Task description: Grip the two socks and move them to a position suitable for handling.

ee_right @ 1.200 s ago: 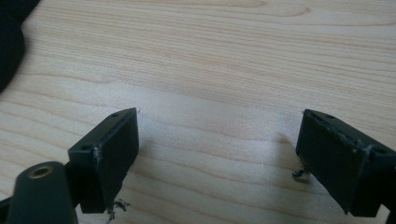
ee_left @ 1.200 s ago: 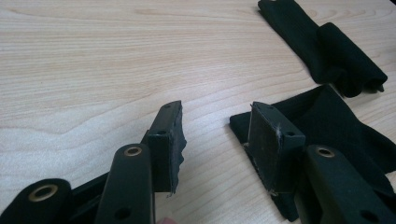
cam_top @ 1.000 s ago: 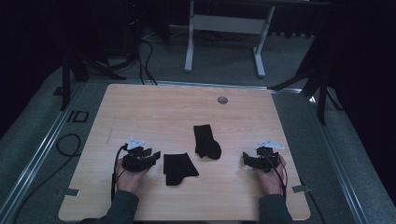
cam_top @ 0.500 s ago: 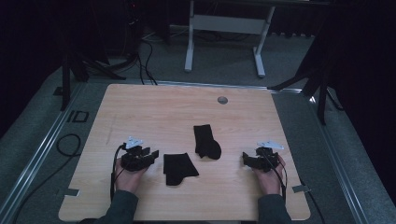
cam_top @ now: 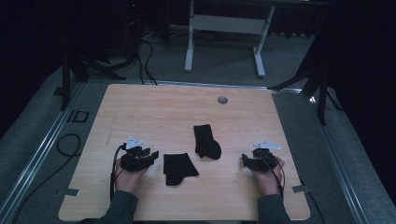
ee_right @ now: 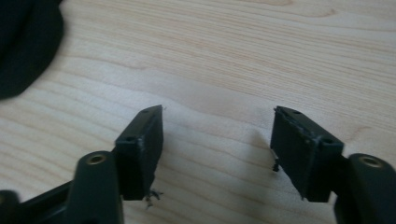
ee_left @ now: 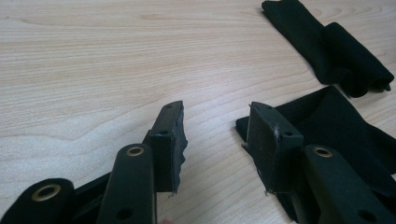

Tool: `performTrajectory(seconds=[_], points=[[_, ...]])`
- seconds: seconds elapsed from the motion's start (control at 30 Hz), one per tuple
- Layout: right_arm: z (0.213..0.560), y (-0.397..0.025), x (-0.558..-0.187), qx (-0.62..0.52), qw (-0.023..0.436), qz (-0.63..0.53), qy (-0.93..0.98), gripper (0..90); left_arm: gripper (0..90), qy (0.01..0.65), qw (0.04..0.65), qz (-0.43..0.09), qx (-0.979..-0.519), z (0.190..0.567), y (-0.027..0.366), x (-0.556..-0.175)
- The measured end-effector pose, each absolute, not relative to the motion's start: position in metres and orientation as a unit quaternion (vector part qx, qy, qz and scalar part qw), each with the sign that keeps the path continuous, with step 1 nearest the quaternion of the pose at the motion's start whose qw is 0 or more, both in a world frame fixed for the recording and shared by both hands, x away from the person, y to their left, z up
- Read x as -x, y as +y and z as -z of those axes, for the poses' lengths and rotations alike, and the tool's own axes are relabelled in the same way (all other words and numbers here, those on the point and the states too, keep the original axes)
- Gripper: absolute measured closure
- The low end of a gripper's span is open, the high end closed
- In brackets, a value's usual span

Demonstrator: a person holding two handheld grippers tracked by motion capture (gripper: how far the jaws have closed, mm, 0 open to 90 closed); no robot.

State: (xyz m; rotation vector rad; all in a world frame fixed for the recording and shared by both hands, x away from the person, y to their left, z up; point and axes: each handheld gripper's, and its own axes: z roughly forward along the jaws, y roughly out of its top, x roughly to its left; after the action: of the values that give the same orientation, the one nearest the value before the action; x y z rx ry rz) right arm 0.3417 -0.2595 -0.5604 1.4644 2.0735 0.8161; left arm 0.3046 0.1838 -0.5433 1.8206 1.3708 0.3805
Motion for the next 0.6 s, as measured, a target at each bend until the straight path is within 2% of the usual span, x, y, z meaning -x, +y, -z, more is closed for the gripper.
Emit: performTrajectory(seconds=[0.3, 0.37, 0.43, 0.6], points=[[0.553, -0.244, -0.335, -0.501, 0.218, -0.309, 0.778, 47.4, 55.8, 0.542, 0.401, -0.157, -0.722, 0.543, 0.184, -0.303], [0.553, -0.244, -0.335, -0.501, 0.218, -0.309, 0.778, 47.4, 55.7, 0.541, 0.400, -0.157, -0.723, 0.543, 0.184, -0.303], [0.548, -0.234, -0.331, -0.484, 0.207, -0.317, 0.789, 52.0, 55.6, 0.541, 0.400, -0.158, -0.723, 0.543, 0.182, -0.303], [0.542, -0.218, -0.326, -0.463, 0.193, -0.328, 0.801, 55.3, 55.2, 0.541, 0.399, -0.159, -0.723, 0.543, 0.182, -0.303]])
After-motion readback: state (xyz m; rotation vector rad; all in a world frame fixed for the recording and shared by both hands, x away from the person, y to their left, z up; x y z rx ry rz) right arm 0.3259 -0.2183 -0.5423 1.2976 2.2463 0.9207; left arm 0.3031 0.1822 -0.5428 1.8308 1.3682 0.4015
